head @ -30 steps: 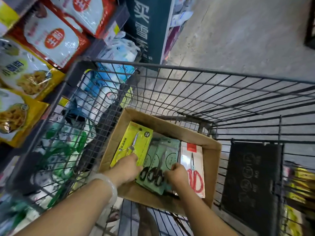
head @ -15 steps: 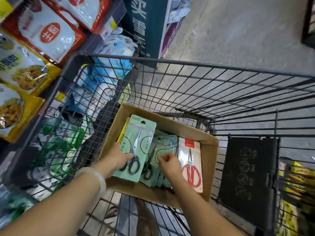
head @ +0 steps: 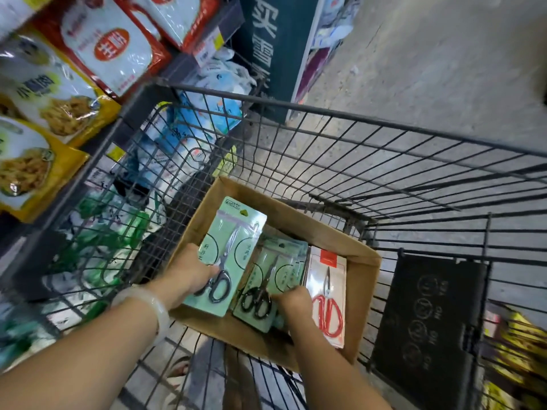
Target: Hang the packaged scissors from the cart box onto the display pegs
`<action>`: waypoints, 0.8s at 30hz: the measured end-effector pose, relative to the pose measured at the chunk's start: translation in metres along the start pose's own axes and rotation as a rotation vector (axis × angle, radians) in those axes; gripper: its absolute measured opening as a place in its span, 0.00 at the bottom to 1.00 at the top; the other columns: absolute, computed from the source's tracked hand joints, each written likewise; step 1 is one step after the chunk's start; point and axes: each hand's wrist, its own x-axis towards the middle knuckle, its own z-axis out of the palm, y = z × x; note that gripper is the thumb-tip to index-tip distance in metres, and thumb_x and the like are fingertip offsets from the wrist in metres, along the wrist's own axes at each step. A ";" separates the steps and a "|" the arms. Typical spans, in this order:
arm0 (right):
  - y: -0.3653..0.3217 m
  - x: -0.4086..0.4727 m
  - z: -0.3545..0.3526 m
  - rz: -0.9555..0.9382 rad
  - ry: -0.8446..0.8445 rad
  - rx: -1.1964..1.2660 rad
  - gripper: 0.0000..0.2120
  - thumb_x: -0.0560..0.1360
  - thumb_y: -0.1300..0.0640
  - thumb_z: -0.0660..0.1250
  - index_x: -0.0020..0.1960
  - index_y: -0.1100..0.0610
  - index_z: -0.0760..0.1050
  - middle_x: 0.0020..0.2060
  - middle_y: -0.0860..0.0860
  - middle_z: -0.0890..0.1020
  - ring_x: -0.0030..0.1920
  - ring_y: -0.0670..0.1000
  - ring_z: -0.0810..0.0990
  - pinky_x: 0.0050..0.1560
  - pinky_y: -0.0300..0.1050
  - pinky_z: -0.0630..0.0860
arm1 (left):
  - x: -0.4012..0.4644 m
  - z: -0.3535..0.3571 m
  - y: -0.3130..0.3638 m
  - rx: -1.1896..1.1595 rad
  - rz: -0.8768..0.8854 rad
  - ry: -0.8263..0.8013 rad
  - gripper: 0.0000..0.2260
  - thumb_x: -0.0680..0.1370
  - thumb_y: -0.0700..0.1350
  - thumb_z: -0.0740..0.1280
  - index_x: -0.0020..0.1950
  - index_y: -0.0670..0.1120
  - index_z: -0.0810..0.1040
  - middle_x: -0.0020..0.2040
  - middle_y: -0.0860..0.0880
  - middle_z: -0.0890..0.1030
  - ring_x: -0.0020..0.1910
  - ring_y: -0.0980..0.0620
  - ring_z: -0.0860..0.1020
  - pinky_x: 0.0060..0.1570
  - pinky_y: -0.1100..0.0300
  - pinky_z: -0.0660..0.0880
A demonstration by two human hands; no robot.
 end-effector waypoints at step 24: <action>-0.128 -0.243 -0.041 -0.865 -0.227 0.060 0.09 0.75 0.68 0.63 0.47 0.54 0.74 0.38 0.48 0.79 0.41 0.49 0.78 0.44 0.43 0.77 | -0.170 -0.139 -0.072 -0.468 0.305 0.380 0.15 0.77 0.44 0.66 0.62 0.42 0.69 0.64 0.42 0.71 0.65 0.43 0.71 0.54 0.58 0.68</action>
